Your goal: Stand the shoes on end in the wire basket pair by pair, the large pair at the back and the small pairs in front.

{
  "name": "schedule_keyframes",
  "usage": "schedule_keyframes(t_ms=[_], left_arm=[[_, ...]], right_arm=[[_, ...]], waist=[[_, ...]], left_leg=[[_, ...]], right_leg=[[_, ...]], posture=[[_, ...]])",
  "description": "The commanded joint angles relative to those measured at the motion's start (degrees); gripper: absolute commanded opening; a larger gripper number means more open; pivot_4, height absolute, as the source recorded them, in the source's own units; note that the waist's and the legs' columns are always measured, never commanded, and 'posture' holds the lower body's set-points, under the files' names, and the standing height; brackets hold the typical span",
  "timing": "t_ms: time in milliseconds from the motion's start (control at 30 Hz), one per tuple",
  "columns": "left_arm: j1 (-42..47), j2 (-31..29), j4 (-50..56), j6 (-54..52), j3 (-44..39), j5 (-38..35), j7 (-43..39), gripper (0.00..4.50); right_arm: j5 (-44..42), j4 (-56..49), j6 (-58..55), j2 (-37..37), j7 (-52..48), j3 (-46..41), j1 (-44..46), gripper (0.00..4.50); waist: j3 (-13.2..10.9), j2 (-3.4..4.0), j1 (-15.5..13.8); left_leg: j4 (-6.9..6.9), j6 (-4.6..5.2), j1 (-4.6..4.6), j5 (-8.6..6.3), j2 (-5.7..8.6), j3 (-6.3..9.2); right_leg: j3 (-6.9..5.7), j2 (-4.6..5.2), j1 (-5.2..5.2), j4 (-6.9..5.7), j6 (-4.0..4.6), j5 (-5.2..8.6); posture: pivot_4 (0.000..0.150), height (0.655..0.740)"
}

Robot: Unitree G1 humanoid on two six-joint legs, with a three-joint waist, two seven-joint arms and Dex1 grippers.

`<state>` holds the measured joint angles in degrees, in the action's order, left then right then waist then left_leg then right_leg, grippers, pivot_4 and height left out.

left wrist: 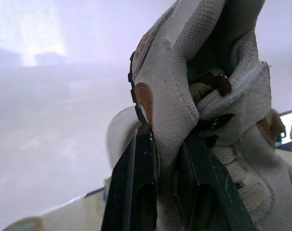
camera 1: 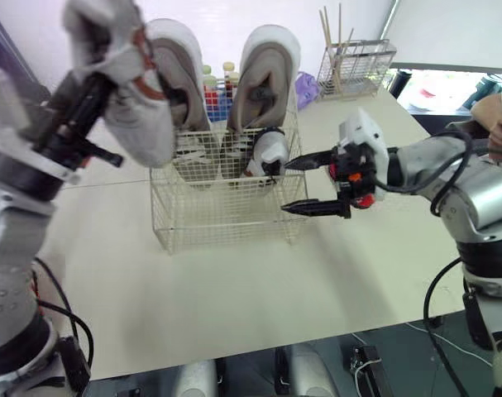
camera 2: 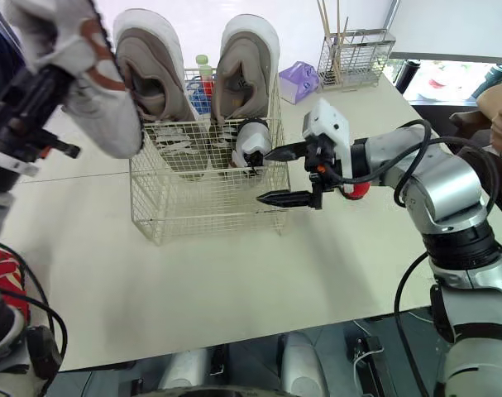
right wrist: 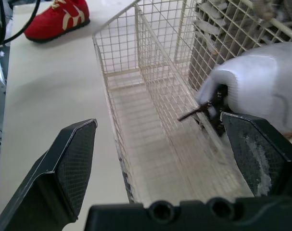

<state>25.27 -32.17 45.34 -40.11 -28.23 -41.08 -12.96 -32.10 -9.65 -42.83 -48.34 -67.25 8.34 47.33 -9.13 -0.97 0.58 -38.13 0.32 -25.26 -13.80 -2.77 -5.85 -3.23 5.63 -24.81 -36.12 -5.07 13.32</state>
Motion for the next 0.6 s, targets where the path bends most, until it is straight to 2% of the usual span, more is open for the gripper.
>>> schedule_keyframes(t_ms=[33, 267, 400, 600], left_arm=[[-2.25, 3.37, 1.94, 9.69, 5.72, 8.26, 1.48, 0.48], [-7.17, 10.54, -5.14, 24.14, 14.81, 21.7, 2.55, 0.48], [-7.36, 13.39, -13.46, 33.09, 18.66, 29.3, 3.42, 0.48], [-7.37, 14.03, -21.27, 41.83, 20.21, 32.49, 1.12, 0.48]], right_arm=[[1.26, 1.29, 1.69, -1.97, -2.1, -2.11, 2.5, 4.5], [0.78, 0.36, 0.38, -2.05, -1.98, -3.05, 2.82, 4.5], [0.7, -0.9, -0.98, -3.16, -1.64, -3.55, 1.88, 4.5], [-0.49, -3.13, -3.67, -3.76, -0.76, -4.87, 1.27, 4.5]], waist=[[0.0, 0.0, -0.01], [-0.01, 0.0, -0.06], [-0.01, 0.0, -0.52], [-0.01, 0.0, -1.29]], left_leg=[[0.0, 0.0, 0.0, 0.0, -0.01, 0.0], [-0.01, 0.0, 0.02, 0.0, -0.06, 0.01], [-0.05, 0.0, -0.01, 0.0, -0.05, 0.01], [-0.07, 0.0, 0.01, 0.0, -0.09, 0.01]], right_leg=[[0.0, -0.01, 0.0, 0.0, 0.0, 0.0], [-0.01, -0.07, 0.01, 0.0, 0.01, 0.0], [0.0, -0.05, 0.02, 0.03, 0.01, 0.0], [-0.01, -0.05, 0.02, 0.01, 0.06, 0.03]], posture=[[0.15, 0.74], [0.15, 0.74], [0.15, 0.74], [0.15, 0.74]])
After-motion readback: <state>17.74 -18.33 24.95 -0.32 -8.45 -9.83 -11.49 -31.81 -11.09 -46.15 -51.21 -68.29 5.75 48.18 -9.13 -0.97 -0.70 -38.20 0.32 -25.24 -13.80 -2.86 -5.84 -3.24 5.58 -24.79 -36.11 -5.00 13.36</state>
